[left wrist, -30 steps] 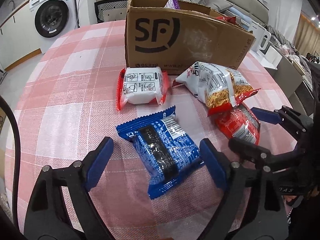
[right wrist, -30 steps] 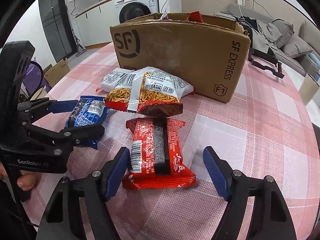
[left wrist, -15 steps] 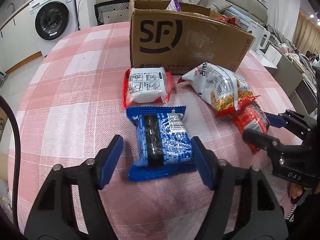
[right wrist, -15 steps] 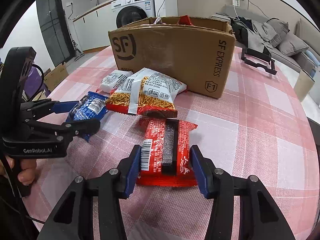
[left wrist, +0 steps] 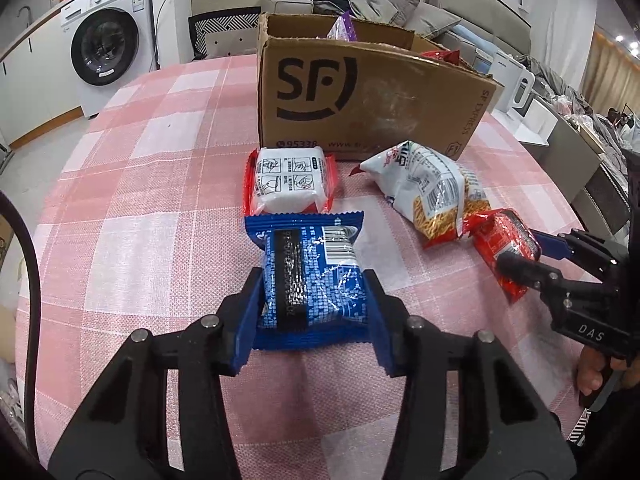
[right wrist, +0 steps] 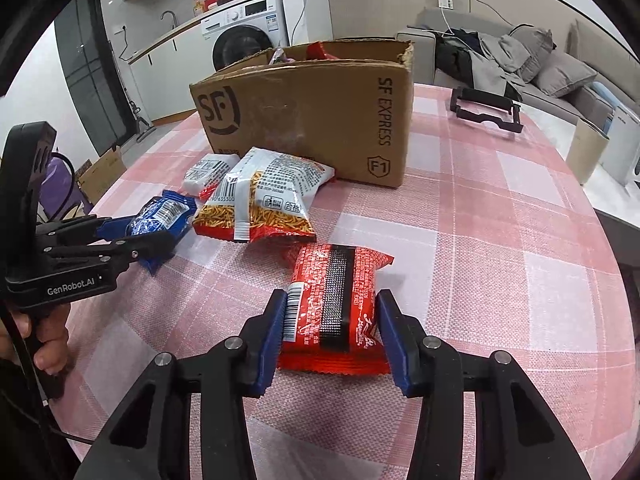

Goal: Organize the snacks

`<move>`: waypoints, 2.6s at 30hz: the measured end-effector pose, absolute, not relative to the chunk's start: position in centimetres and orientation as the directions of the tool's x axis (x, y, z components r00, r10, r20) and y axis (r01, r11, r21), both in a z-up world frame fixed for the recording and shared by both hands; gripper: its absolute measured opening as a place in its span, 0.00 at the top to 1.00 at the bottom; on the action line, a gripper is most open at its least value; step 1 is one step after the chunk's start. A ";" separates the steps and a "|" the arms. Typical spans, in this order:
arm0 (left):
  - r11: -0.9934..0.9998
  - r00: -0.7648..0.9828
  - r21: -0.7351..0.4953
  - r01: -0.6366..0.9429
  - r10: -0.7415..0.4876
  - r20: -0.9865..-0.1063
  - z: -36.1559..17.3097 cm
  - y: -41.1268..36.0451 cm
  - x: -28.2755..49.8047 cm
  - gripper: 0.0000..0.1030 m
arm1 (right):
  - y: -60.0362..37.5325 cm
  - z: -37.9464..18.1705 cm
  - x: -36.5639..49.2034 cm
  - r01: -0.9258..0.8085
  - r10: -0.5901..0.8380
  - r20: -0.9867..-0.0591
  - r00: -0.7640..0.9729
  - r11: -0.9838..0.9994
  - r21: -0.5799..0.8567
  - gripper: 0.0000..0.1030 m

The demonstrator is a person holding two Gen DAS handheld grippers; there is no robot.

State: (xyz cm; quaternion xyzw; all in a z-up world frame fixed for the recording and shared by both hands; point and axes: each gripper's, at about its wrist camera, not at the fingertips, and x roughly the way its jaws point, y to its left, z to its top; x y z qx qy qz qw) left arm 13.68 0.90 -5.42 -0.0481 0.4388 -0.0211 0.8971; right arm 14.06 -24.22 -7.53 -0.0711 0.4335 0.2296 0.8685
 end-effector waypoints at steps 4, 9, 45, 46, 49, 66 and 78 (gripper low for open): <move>0.996 0.631 -0.084 -0.007 -0.061 -0.774 -4.8 0.5 13.2 0.57 | -24.5 -7.4 14.2 -0.450 0.318 -0.782 0.536 0.891 0.054 0.57; 0.997 0.645 -0.076 -0.011 -0.051 -0.762 -4.0 0.2 12.6 0.57 | -25.5 -7.3 14.3 -0.421 0.302 -0.776 0.555 0.906 0.052 0.57; 0.996 0.779 -0.087 -0.028 -0.033 -0.627 4.2 -1.0 10.9 0.57 | -24.9 0.0 14.6 -0.483 0.466 -0.614 0.637 0.862 0.153 0.57; 0.996 0.783 -0.087 -0.028 -0.033 -0.621 4.4 -1.0 11.0 0.57 | -24.8 0.2 14.7 -0.487 0.469 -0.611 0.638 0.860 0.152 0.57; 0.996 0.793 -0.085 -0.024 -0.033 -0.609 5.2 -1.1 11.0 0.57 | -24.5 0.9 15.1 -0.497 0.480 -0.603 0.637 0.854 0.155 0.57; 0.997 0.819 -0.079 0.015 -0.058 -0.571 8.5 -2.1 13.2 0.57 | -22.8 4.2 17.8 -0.526 0.510 -0.567 0.647 0.837 0.153 0.57; 0.997 0.817 -0.075 0.010 -0.052 -0.575 8.7 -1.8 16.7 0.57 | -22.5 4.6 19.8 -0.514 0.505 -0.566 0.652 0.843 0.160 0.57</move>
